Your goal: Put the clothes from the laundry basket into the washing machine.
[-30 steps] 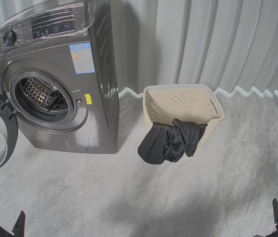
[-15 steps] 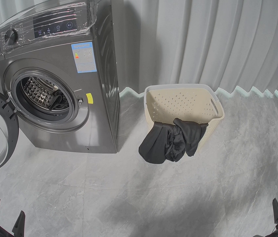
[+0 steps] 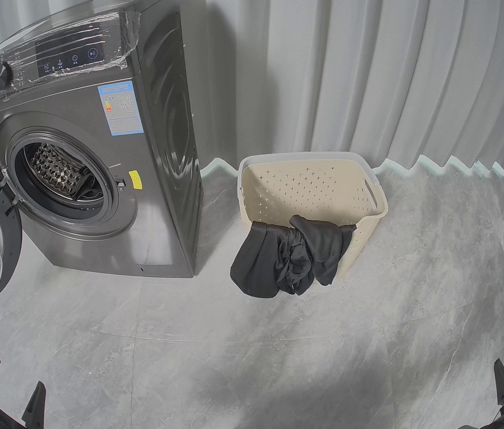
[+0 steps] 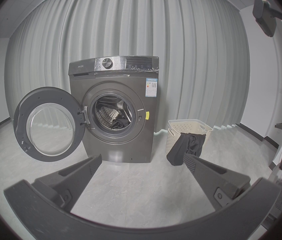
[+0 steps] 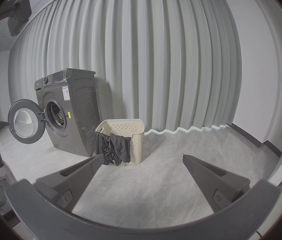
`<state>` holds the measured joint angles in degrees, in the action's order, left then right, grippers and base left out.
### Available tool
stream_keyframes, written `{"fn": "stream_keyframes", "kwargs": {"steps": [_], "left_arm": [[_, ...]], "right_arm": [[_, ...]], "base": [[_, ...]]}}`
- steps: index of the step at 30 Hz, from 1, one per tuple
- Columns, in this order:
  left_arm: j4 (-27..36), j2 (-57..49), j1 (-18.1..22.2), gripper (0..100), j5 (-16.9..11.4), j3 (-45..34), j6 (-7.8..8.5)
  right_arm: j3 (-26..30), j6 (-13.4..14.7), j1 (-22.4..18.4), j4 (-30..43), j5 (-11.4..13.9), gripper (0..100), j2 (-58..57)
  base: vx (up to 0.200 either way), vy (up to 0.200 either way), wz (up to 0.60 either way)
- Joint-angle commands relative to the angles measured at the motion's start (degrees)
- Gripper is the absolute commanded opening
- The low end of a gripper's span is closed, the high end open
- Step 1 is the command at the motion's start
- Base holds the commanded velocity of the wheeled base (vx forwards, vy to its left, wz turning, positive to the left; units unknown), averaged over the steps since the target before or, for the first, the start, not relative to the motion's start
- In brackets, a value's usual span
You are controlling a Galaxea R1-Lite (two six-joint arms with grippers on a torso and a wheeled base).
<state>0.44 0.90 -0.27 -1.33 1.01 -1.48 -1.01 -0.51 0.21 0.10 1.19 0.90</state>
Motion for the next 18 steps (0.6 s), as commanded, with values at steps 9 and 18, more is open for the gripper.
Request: {"fn": "stream_keyframes", "kwargs": {"steps": [9, 18], "left_arm": [[0.0, -0.9, 0.0, 100, 0.01, -0.92, -0.11], [0.0, -0.9, 0.0, 100, 0.1, -0.92, -0.46]], "right_arm": [[0.92, -0.02, 0.06, -0.01, 0.04, 100, -0.9], [0.84, 0.16, 0.06, 0.25, 0.04, 100, -0.9]], "base": [[0.067, 0.0, 0.0], [0.2, 0.0, 0.0]]}}
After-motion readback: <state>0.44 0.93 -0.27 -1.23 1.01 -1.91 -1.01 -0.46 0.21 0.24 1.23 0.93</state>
